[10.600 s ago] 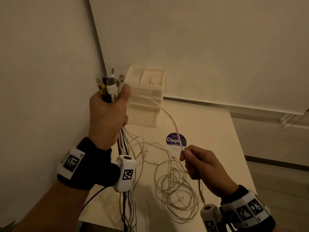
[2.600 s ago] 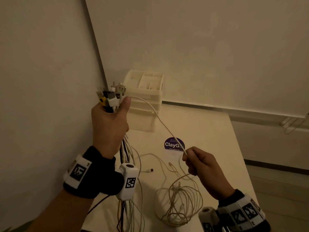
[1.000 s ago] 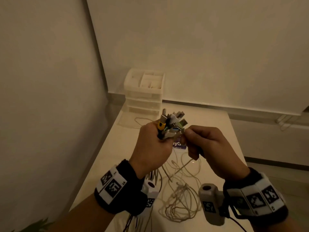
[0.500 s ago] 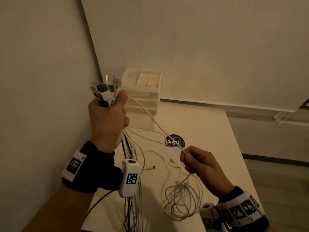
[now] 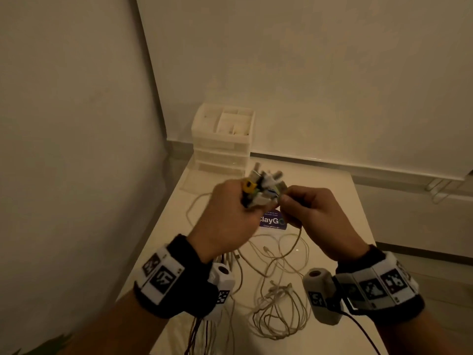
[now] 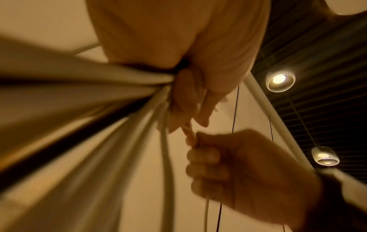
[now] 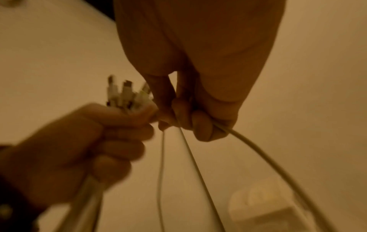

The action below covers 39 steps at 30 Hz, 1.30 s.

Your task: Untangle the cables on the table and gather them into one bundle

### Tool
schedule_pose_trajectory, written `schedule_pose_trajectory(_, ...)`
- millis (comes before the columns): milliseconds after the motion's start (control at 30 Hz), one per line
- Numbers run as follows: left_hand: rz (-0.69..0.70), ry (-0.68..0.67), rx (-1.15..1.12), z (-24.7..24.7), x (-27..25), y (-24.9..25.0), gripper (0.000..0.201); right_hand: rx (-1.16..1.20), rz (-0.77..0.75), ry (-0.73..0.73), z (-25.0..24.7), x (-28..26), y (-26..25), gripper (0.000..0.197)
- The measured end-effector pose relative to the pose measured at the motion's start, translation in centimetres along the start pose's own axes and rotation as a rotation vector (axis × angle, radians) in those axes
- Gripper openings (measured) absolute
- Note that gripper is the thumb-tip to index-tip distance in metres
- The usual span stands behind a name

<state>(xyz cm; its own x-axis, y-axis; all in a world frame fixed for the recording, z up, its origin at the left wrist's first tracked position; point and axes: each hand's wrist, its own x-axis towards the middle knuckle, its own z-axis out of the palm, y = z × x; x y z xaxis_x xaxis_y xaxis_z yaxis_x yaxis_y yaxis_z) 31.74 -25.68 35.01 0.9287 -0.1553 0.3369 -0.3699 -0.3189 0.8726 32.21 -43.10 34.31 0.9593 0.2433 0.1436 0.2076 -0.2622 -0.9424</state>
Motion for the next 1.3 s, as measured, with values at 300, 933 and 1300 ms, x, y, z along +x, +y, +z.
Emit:
schedule_pose_trajectory(300,0.001,0.212,0.015,0.3,2.0,-0.2,0.024,0.014,-0.038,0.013,-0.4,-1.2,0.1,0.026)
schedule_pose_trajectory(933,-0.019,0.42,-0.123,-3.3,2.5,-0.6,0.01,0.019,0.036,0.078,-0.1,-1.5,6.5,0.029)
schedule_pose_trajectory(1300,-0.001,0.102,0.014,1.4,1.7,-1.3,0.018,0.168,-0.07,-0.023,-1.4,0.4,1.0,0.028)
